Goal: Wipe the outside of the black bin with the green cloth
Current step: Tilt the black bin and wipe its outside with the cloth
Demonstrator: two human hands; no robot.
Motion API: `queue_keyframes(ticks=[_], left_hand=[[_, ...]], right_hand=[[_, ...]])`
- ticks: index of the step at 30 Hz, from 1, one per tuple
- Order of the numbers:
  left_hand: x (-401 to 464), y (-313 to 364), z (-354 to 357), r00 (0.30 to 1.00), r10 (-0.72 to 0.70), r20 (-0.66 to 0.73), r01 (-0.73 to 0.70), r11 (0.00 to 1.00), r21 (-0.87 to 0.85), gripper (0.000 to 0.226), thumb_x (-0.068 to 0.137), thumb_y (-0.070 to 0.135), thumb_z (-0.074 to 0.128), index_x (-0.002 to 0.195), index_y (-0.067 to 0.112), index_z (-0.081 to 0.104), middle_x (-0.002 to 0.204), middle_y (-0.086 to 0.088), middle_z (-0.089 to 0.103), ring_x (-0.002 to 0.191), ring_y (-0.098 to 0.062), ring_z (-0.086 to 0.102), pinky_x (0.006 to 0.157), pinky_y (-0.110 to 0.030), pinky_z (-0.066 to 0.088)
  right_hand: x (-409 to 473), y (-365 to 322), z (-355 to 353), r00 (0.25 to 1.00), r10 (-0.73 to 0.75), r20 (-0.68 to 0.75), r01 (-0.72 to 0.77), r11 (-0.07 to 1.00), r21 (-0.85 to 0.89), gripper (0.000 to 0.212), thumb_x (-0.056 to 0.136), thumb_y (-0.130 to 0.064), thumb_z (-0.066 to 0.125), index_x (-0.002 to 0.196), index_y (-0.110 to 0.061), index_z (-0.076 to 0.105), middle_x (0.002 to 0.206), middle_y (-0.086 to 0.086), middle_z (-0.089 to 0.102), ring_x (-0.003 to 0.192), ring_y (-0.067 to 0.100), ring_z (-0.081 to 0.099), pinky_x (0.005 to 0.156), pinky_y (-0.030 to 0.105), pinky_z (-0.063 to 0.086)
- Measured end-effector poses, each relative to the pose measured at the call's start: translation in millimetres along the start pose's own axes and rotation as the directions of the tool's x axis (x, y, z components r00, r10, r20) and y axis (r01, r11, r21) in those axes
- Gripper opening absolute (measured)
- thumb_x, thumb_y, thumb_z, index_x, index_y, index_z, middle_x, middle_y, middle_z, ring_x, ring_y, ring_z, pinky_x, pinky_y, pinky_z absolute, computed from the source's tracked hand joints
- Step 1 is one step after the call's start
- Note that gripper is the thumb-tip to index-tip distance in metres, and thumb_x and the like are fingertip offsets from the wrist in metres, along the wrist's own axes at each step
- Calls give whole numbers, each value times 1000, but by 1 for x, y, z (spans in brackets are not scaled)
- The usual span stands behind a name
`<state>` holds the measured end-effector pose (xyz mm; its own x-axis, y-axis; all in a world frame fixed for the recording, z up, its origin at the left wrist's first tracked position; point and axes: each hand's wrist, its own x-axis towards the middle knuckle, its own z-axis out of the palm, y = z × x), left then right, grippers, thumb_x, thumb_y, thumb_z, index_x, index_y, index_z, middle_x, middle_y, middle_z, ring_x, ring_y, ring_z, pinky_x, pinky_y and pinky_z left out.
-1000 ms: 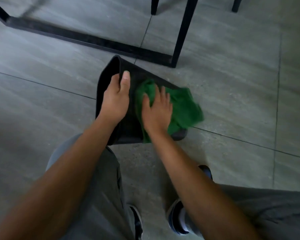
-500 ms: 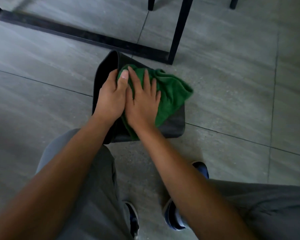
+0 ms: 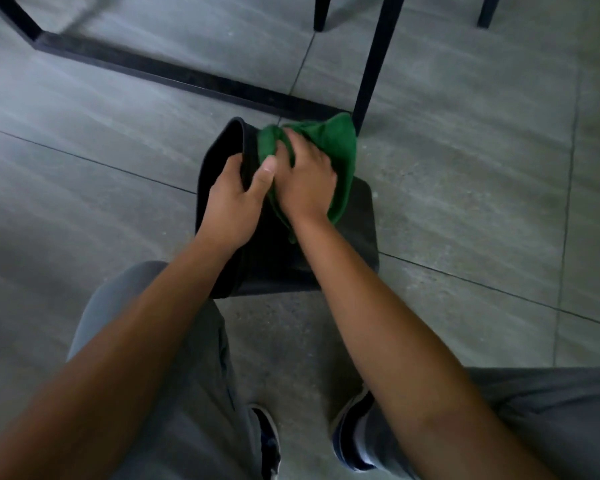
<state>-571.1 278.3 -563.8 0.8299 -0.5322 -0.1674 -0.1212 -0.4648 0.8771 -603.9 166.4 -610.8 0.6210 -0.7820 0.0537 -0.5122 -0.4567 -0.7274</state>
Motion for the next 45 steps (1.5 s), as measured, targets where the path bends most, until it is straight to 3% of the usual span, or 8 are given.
queue_keyframes(ticks=[4, 8, 11, 21, 25, 28, 32, 45], left_hand=[[-4, -2, -4, 998, -50, -24, 51, 999, 11, 47, 104, 55, 44, 132, 21, 59, 108, 14, 68, 98, 4, 65, 81, -17, 53], [5, -2, -10, 996, -71, -45, 72, 997, 21, 49, 106, 53, 40, 124, 13, 61, 98, 14, 66, 84, 9, 63, 65, -2, 44], [15, 0, -9, 994, -56, -88, 56, 998, -8, 49, 106, 53, 40, 117, 11, 63, 100, 10, 68, 93, -1, 65, 80, -16, 51], [13, -3, -9, 996, -84, -42, 84, 996, -2, 69, 93, 75, 38, 125, 19, 62, 114, 3, 71, 105, -11, 69, 94, -42, 56], [7, -4, -8, 998, -70, -8, 70, 997, 35, 53, 102, 62, 38, 128, 21, 58, 111, 7, 68, 101, -7, 66, 89, -34, 56], [5, -4, -12, 994, -105, -3, 105, 994, 28, 47, 106, 55, 36, 132, 22, 56, 110, 11, 63, 100, 0, 60, 83, -22, 50], [10, 0, -14, 993, -121, 17, 121, 993, 14, 38, 107, 53, 35, 124, 26, 55, 106, 13, 62, 97, 2, 60, 76, -18, 46], [20, -3, -16, 992, -118, -34, 116, 992, -47, 56, 106, 58, 30, 103, 14, 63, 98, -8, 68, 92, -19, 66, 83, -38, 54]], right_hand=[[3, 36, -10, 961, 225, -158, -237, 970, -55, 29, 100, -30, 60, 126, -22, 69, 123, 16, 61, 106, 35, 61, 85, 45, 54], [-1, 14, -28, 987, 162, -4, -157, 961, 229, 26, 101, -27, 63, 126, -24, 68, 127, 3, 65, 101, 10, 60, 82, 15, 46], [14, -10, -53, 987, 158, 30, -155, 884, 441, 25, 97, -27, 67, 121, -21, 72, 115, -7, 72, 104, 7, 67, 91, 22, 53], [-42, 5, 2, 952, -303, -42, 302, 953, -26, 53, 100, -48, 49, 147, -25, 56, 154, 13, 50, 144, 35, 45, 117, 55, 36], [2, 89, -8, 986, 132, -107, -141, 986, -84, 52, 103, -51, 51, 149, -26, 54, 149, 16, 54, 129, 35, 56, 108, 47, 48], [-6, 155, -22, 868, 488, -92, -492, 871, -17, 54, 104, -50, 50, 152, -27, 49, 146, 17, 53, 128, 36, 56, 106, 43, 46], [-17, 174, -30, 768, 629, -116, -625, 777, 73, 50, 102, -46, 55, 149, -29, 52, 138, 13, 59, 121, 33, 62, 96, 37, 49], [-77, -6, -5, 993, -20, -120, 46, 974, 220, 38, 91, -39, 70, 123, -19, 70, 114, 6, 67, 95, 19, 66, 75, 24, 45]])
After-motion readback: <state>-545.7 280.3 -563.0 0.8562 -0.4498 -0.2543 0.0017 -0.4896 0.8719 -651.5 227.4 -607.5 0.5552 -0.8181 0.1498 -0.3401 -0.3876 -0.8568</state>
